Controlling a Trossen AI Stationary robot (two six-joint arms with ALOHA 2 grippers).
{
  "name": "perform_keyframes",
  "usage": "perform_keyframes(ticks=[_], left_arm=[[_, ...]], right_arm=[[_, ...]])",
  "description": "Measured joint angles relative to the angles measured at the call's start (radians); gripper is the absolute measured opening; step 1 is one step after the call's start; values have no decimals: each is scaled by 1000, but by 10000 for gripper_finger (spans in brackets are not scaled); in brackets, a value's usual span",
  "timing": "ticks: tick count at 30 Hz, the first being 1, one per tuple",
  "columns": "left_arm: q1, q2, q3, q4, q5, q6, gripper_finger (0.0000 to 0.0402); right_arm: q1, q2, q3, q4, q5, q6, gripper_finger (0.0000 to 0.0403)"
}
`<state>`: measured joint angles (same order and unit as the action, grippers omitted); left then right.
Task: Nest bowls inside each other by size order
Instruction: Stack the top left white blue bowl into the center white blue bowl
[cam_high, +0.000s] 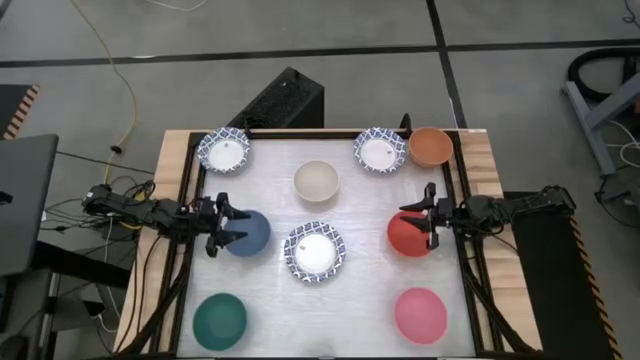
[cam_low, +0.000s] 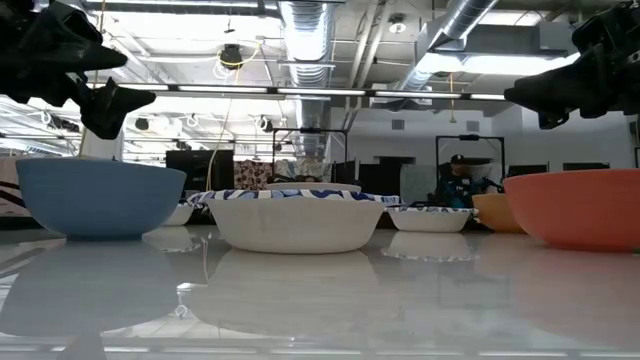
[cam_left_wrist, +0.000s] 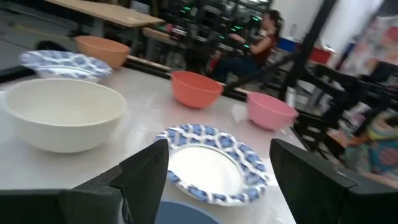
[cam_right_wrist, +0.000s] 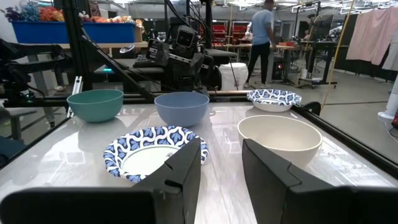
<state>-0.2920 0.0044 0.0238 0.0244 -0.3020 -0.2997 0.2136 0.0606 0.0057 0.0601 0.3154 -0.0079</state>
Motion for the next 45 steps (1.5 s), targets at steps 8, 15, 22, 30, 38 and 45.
perform_keyframes(ticks=[8, 15, 22, 30, 38, 45], left_arm=[[0, 0, 0, 2, -25, 0, 270], [0, 0, 0, 4, -44, -8, 270], [0, 0, -2, 34, -82, -9, 270], [0, 0, 19, 146, -113, 42, 270], [0, 67, 287, -166, -43, 8, 270], [0, 262, 609, -605, -71, -114, 270]], right_arm=[[0, 0, 0, 0, 0, 0, 139], [0, 0, 0, 0, 0, 0, 139], [0, 0, 0, 0, 0, 0, 139], [0, 0, 0, 0, 0, 0, 139], [-15, 0, 0, 19, 0, 71, 139], [-14, -2, 0, 49, 1, 321, 139]])
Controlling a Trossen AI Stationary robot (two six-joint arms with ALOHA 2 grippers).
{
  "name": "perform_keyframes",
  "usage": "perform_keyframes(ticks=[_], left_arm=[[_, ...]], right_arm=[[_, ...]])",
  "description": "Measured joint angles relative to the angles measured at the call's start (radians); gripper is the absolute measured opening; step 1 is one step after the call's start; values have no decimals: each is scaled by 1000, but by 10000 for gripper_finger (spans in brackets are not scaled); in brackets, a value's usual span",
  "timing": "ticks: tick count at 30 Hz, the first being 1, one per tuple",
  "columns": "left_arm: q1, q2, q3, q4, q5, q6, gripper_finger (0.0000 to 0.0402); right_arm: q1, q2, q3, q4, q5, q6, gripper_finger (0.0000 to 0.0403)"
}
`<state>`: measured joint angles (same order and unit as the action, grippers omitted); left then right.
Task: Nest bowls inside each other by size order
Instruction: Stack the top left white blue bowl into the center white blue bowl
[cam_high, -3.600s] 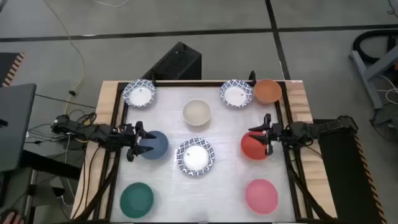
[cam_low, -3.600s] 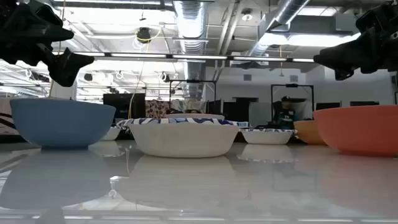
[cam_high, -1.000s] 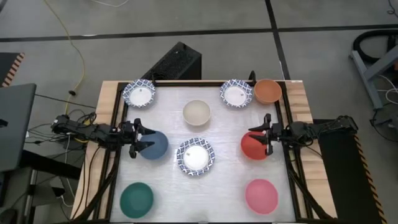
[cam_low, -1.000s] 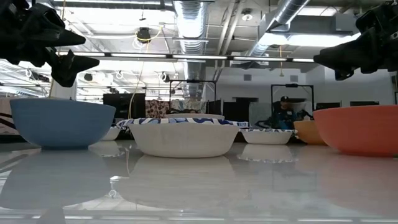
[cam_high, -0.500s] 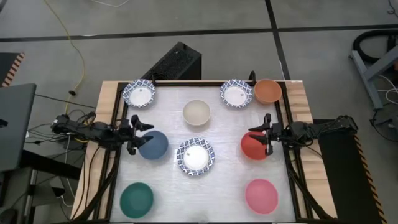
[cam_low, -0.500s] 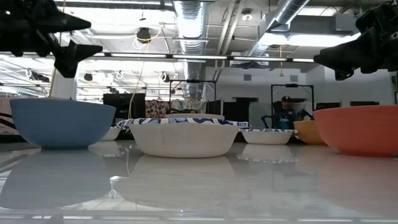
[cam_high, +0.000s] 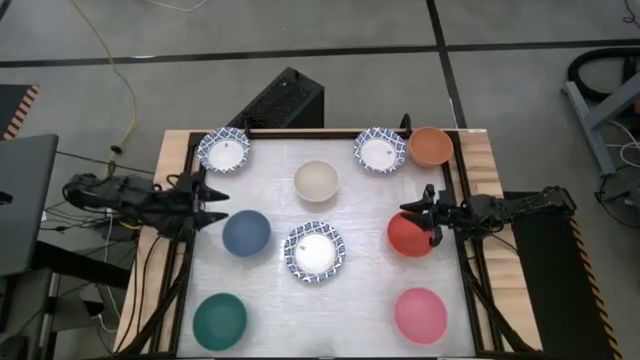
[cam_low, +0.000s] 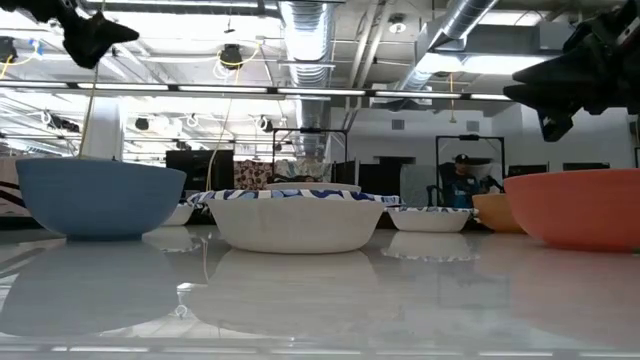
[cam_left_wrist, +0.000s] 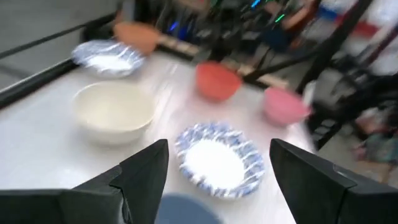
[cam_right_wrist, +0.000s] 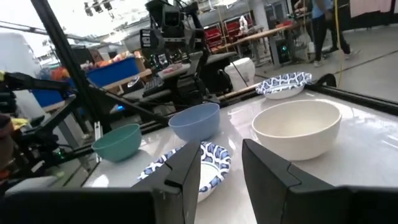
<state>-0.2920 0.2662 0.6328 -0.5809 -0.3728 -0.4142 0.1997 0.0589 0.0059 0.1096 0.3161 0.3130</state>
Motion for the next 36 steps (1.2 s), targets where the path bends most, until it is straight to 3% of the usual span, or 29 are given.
perform_keyframes(ticks=[6, 10, 14, 17, 22, 26, 31, 36], left_arm=[[2, 217, 175, -299, -250, -36, 270], [22, 346, 214, -325, -264, -10, 270], [107, 462, 228, -370, -262, 26, 270], [210, 529, 229, -390, -213, 41, 270], [449, 583, 229, -390, 39, 149, 270], [670, 631, 229, -387, 152, 229, 270], [865, 734, 229, -374, 143, 365, 270], [941, 841, 229, -322, 123, 452, 270]], right_arm=[[-6, 0, 0, 4, 0, 88, 139], [-6, 0, 0, 4, 0, 238, 139], [-6, 0, 0, -1, 0, 244, 139], [-6, 0, 0, 0, 0, 243, 139], [-6, 0, 0, 0, 5, 240, 139], [-6, 0, 0, 0, 5, 233, 139], [-6, 0, 0, -1, 6, 177, 139], [-6, 0, 0, -1, 7, 172, 139]])
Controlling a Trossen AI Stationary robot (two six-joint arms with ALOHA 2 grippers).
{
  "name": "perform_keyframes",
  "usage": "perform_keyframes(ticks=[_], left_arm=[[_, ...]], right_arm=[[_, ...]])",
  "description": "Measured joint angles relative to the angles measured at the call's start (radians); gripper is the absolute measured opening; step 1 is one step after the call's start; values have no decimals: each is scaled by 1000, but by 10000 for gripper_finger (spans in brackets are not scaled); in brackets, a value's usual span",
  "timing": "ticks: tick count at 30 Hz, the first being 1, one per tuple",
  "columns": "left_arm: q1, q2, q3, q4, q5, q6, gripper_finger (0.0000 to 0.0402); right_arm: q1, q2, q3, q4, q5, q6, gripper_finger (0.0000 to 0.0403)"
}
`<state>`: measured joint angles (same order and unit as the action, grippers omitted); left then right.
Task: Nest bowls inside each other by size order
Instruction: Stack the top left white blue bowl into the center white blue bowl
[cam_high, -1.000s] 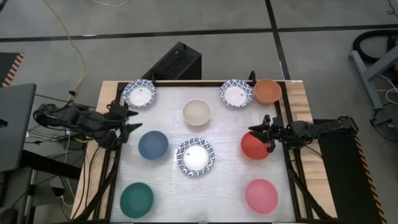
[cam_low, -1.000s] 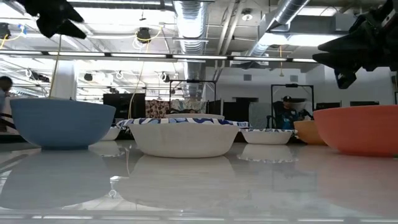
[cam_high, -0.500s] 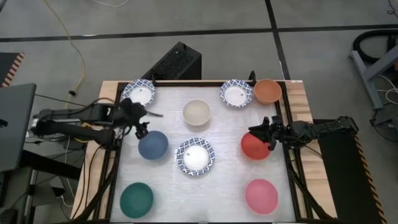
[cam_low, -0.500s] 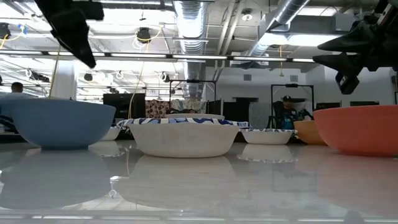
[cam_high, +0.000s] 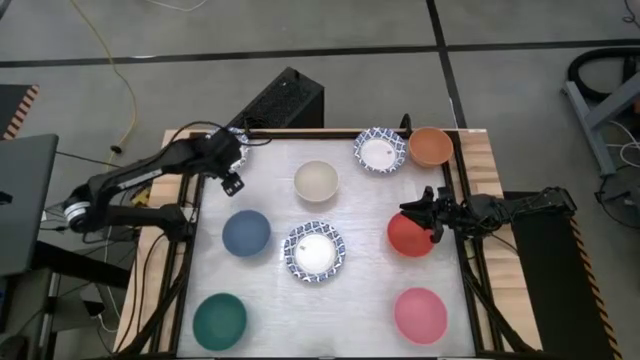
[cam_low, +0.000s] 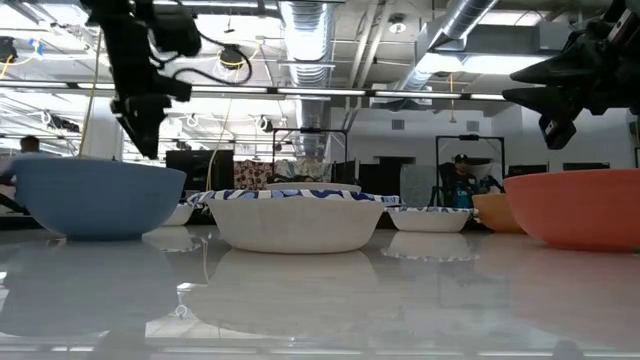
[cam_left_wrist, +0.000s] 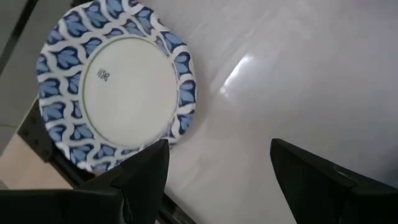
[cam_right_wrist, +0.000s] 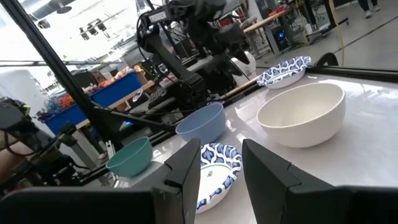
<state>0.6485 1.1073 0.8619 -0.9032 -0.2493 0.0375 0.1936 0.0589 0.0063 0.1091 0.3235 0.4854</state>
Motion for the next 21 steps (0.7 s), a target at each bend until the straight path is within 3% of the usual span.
perform_keyframes(ticks=[8, 21], left_arm=[[2, 129, 0, 75, -140, 76, 270], [2, 269, -3, 114, -135, 74, 270]], right_arm=[[0, 0, 0, -1, 0, -23, 139], [0, 0, 0, -11, 0, -25, 139]])
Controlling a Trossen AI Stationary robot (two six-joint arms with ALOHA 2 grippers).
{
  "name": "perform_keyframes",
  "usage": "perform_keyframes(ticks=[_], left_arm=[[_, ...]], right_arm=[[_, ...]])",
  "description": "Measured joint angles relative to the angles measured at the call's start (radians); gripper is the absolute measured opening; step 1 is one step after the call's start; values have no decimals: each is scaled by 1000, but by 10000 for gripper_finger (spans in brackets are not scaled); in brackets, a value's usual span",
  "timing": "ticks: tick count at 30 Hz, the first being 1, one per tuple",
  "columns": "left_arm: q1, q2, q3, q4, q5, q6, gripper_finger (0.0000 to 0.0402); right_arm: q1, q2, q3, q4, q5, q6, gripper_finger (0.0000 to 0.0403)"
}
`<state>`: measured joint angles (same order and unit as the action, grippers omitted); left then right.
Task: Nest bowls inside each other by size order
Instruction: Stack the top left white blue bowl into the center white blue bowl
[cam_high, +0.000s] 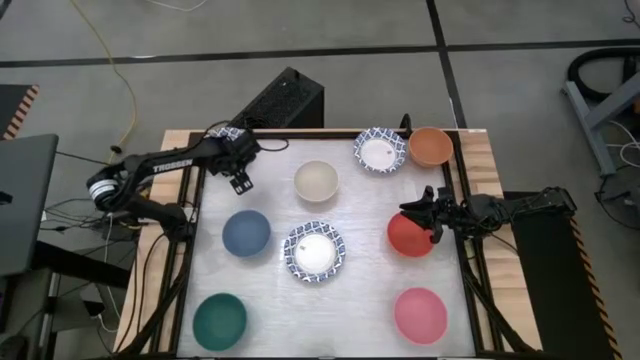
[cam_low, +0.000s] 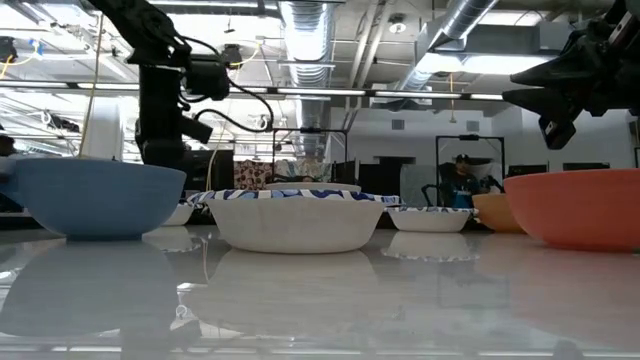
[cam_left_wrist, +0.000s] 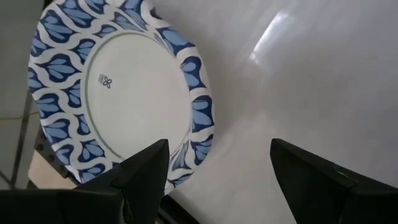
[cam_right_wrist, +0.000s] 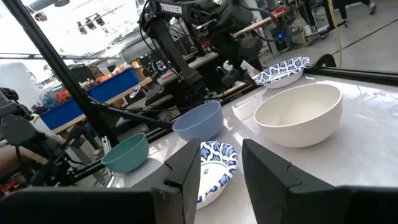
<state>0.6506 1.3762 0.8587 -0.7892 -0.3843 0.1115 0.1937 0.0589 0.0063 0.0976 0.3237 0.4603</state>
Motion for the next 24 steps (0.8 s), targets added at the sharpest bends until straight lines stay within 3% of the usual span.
perform_keyframes(ticks=[7, 13, 24], left_arm=[[0, 28, -82, 109, -63, 26, 270], [1, 28, -91, 105, -124, 27, 262], [5, 33, -91, 131, -99, 68, 143]], right_arm=[[0, 0, 0, 0, 0, 2, 139], [0, 0, 0, 0, 0, 2, 139], [0, 0, 0, 0, 0, 2, 139]])
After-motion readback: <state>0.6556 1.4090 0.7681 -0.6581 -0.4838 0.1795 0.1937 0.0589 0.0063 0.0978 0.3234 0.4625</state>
